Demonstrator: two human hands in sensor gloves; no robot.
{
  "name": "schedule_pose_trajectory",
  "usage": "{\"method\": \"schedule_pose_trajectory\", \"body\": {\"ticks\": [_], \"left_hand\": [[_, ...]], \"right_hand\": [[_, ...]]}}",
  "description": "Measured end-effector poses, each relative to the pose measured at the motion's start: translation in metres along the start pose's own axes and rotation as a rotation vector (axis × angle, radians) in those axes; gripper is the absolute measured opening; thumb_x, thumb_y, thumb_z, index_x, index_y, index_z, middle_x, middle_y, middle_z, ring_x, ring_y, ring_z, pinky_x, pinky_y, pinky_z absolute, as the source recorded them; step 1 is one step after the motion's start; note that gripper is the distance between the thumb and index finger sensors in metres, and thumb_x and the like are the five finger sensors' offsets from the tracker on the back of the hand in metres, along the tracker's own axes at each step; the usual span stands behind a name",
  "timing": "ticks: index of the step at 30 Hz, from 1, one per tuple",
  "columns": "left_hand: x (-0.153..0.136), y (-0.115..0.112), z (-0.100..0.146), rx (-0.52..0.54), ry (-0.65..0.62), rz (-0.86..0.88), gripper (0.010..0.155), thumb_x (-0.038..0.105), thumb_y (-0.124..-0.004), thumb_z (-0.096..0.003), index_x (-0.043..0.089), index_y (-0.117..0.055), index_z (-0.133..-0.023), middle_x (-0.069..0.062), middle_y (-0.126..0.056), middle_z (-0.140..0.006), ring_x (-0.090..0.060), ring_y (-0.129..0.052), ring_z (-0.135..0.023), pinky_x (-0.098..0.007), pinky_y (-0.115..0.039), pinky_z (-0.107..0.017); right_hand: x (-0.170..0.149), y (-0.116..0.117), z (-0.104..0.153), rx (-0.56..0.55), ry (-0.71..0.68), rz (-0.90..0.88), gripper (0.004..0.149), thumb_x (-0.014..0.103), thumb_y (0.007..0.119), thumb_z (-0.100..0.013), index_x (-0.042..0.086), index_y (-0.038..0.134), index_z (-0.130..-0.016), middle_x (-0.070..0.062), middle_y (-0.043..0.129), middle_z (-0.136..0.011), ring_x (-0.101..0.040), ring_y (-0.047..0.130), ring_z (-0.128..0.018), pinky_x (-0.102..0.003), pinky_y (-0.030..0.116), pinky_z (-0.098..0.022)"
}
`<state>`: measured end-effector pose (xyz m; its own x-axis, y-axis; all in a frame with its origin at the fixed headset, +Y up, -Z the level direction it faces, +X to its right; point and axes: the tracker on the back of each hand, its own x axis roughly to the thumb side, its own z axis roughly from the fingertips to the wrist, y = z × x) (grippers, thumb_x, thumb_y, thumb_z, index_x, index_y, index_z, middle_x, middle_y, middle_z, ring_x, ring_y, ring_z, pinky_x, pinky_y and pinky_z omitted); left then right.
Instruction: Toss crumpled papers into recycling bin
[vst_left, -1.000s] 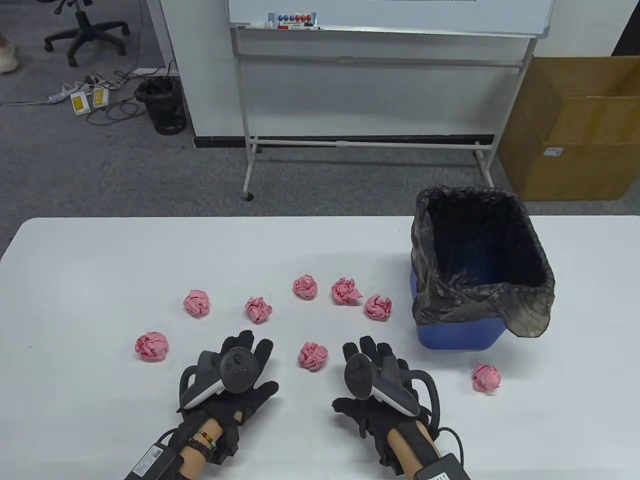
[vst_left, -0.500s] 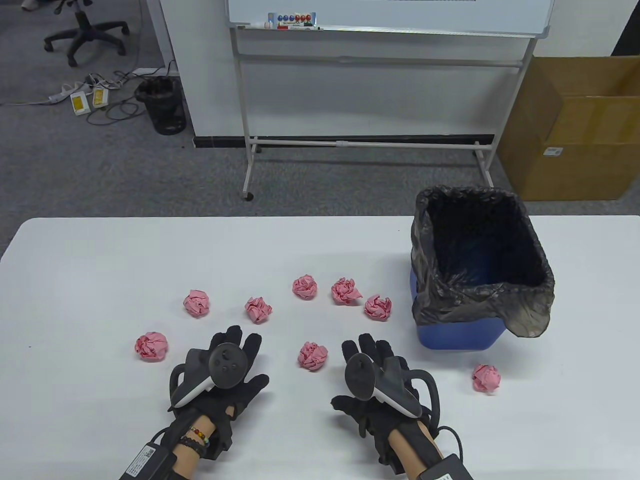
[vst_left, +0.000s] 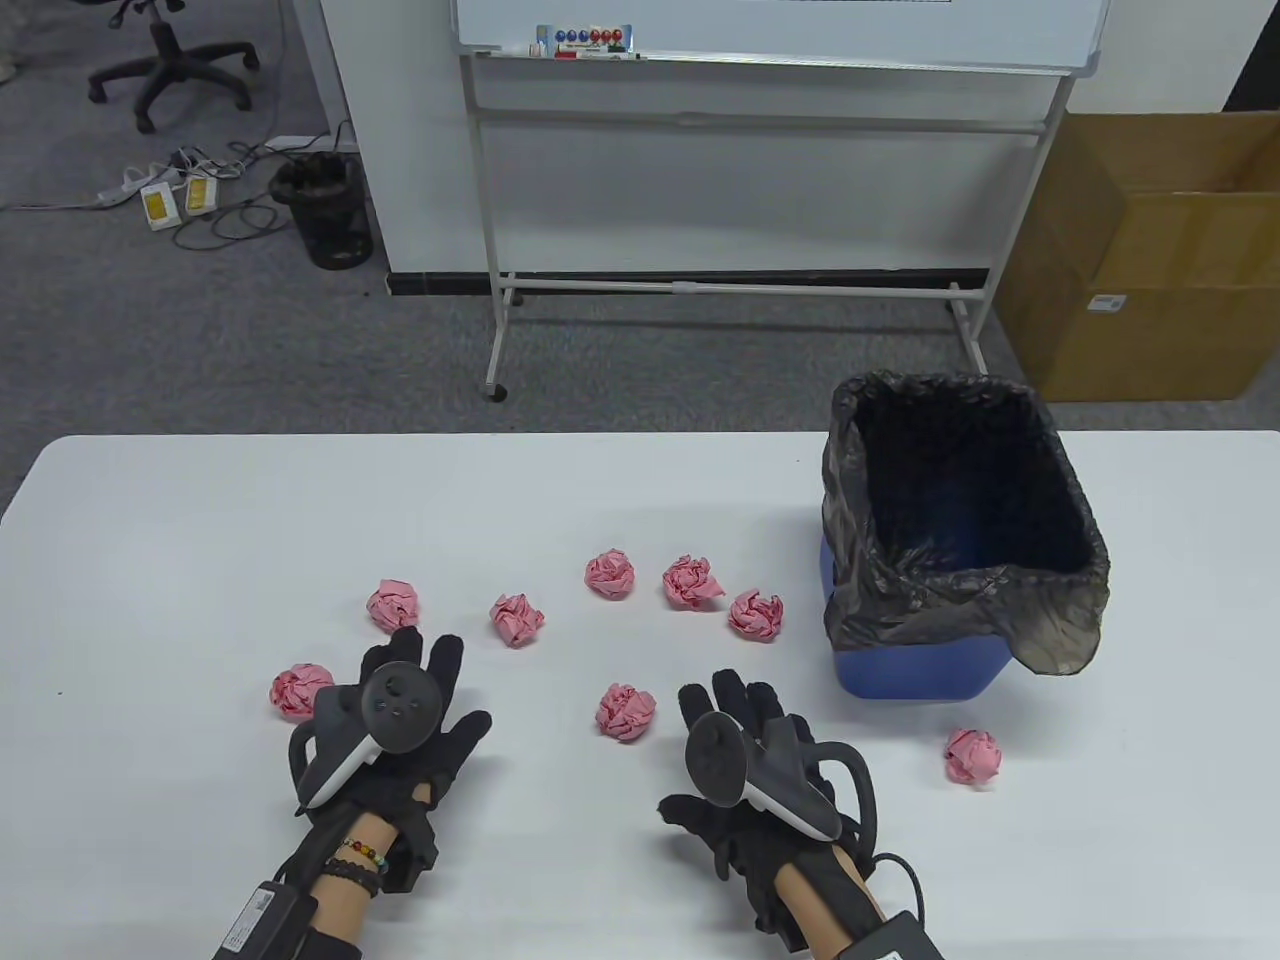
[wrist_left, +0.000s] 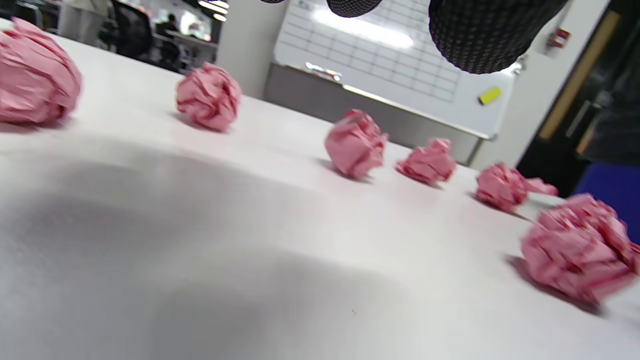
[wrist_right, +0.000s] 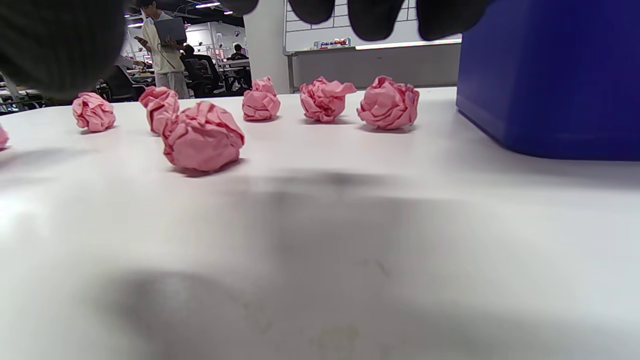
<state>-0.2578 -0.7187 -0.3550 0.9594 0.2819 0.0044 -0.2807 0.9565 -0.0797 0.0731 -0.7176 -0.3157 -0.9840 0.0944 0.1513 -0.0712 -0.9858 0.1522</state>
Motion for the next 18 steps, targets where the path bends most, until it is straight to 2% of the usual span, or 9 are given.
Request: {"method": "schedule_pose_trajectory", "body": {"ticks": [8, 13, 18], "left_hand": [[-0.032, 0.017, -0.003, 0.089, 0.220, 0.008, 0.085, 0.059, -0.069, -0.0471, 0.024, -0.031, -0.114, -0.020, -0.018, -0.122, -0.052, -0.026, -0.109, -0.071, -0.040, -0.073], [-0.056, 0.028, -0.020, 0.075, 0.324, -0.007, 0.085, 0.059, -0.071, -0.0466, 0.025, -0.031, -0.114, -0.019, -0.019, -0.122, -0.053, -0.027, -0.109, -0.071, -0.040, -0.074], [-0.074, 0.022, -0.039, 0.020, 0.389, -0.057, 0.086, 0.059, -0.074, -0.0457, 0.026, -0.032, -0.114, -0.019, -0.020, -0.122, -0.055, -0.030, -0.109, -0.071, -0.042, -0.074]], "right_hand": [[0.000, -0.001, 0.006, -0.004, -0.001, -0.023, 0.099, 0.069, 0.075, -0.030, 0.035, 0.026, -0.108, -0.004, 0.026, -0.121, -0.037, 0.037, -0.114, -0.058, 0.045, -0.078], [0.001, 0.000, 0.006, 0.005, -0.003, -0.016, 0.098, 0.069, 0.075, -0.030, 0.035, 0.026, -0.108, -0.003, 0.026, -0.121, -0.036, 0.037, -0.114, -0.058, 0.045, -0.078], [0.002, -0.001, 0.006, 0.008, -0.009, -0.011, 0.098, 0.068, 0.075, -0.030, 0.035, 0.026, -0.108, -0.004, 0.027, -0.121, -0.036, 0.037, -0.114, -0.058, 0.045, -0.078]]}}
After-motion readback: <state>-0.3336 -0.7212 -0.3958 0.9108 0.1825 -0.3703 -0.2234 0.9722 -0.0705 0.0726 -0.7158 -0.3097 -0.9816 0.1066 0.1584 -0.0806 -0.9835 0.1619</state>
